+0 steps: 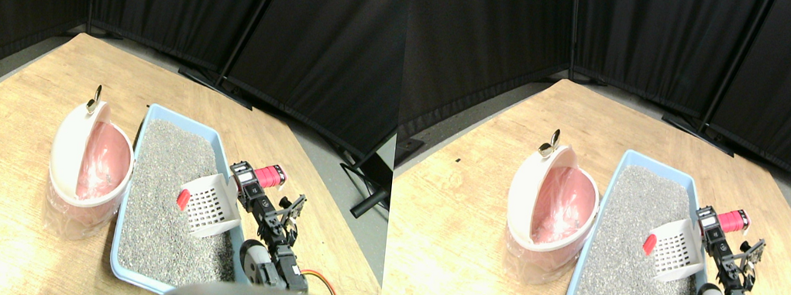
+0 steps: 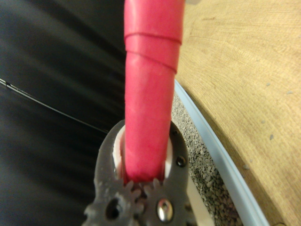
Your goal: Scoop (unimanual)
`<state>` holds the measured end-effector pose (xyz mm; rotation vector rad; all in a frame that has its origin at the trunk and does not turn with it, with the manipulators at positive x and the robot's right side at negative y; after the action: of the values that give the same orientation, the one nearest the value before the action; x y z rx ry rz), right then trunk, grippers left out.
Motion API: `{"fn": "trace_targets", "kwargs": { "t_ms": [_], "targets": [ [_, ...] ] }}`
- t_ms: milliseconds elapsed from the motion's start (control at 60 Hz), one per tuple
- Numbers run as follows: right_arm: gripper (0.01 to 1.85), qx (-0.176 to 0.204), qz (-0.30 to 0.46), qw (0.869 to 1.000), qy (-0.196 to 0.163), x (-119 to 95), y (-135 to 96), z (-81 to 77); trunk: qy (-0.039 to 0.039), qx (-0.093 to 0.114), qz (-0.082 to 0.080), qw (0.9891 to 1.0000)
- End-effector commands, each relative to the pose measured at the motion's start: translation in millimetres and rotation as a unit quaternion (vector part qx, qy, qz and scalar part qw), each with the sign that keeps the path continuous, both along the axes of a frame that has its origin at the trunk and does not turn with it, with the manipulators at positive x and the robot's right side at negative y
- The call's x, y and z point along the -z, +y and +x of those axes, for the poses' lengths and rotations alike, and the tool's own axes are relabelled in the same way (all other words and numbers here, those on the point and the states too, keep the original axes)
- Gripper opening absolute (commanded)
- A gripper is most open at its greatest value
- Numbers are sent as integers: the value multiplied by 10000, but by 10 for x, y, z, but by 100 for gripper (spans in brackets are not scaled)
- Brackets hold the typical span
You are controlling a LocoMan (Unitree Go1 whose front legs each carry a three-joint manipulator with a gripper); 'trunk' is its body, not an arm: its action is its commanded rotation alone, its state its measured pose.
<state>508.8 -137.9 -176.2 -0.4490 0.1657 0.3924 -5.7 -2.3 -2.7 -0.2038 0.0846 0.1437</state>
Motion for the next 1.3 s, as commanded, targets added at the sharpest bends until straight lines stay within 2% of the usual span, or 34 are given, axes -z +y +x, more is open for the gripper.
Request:
{"fn": "trace_targets", "kwargs": {
  "t_ms": [17,33,50,67,117,133,200,267,300,367,400,450,467,550,600,650,700,767,1000,1033,1100,1133,1200,1267,1300],
  "targets": [
    [12,-261,146,9987,421,49,50,18,115,-62,-16,9999],
    [17,-142,165,9988,440,40,30,34,115,-62,-16,9999],
    [5,106,329,9980,537,23,16,44,110,-53,-8,9999],
    [5,242,421,9971,594,14,9,49,110,-53,-8,9999],
    [5,199,512,9973,493,14,-27,79,96,-40,-2,9999],
    [5,358,621,9959,556,2,-35,82,96,-40,-2,9999],
    [5,834,1413,9844,632,-23,-113,131,86,-32,6,10000],
    [5,992,1825,9758,677,-34,-161,166,78,-6,26,10000],
    [5,1191,2154,9668,683,-48,-204,189,73,1,28,10000],
    [5,1285,2710,9519,634,-51,-294,214,51,15,47,10000],
    [5,1233,2739,9521,568,-54,-328,220,50,22,55,10000],
    [5,1331,2916,9459,504,-51,-372,224,42,38,59,10000],
    [5,1205,2992,9455,451,-57,-388,218,36,41,61,10000],
    [5,1226,3062,9435,314,-57,-448,218,31,58,77,9999],
    [5,1054,3190,9417,176,-50,-490,221,22,68,82,9999],
    [5,1075,3260,9392,121,-48,-508,217,18,78,88,9999],
    [5,981,3495,9318,30,-50,-530,211,-10,75,99,9999],
    [5,965,3567,9292,-94,-71,-527,190,-20,87,117,9999],
    [5,905,3829,9191,-203,-339,-504,184,-90,84,132,9998],
    [5,967,3880,9163,-233,-370,-504,180,-103,82,132,9998],
    [5,981,4195,9019,-304,-471,-510,197,-131,76,131,9998],
    [5,922,4162,9039,-346,-510,-510,197,-140,69,133,9998],
    [5,930,4579,8836,-309,-567,-521,198,-154,60,135,9998],
    [5,949,4637,8803,-327,-616,-526,190,-167,60,140,9997],
    [5,831,4682,8792,-305,-656,-523,180,-173,61,140,9997]
  ]
}}
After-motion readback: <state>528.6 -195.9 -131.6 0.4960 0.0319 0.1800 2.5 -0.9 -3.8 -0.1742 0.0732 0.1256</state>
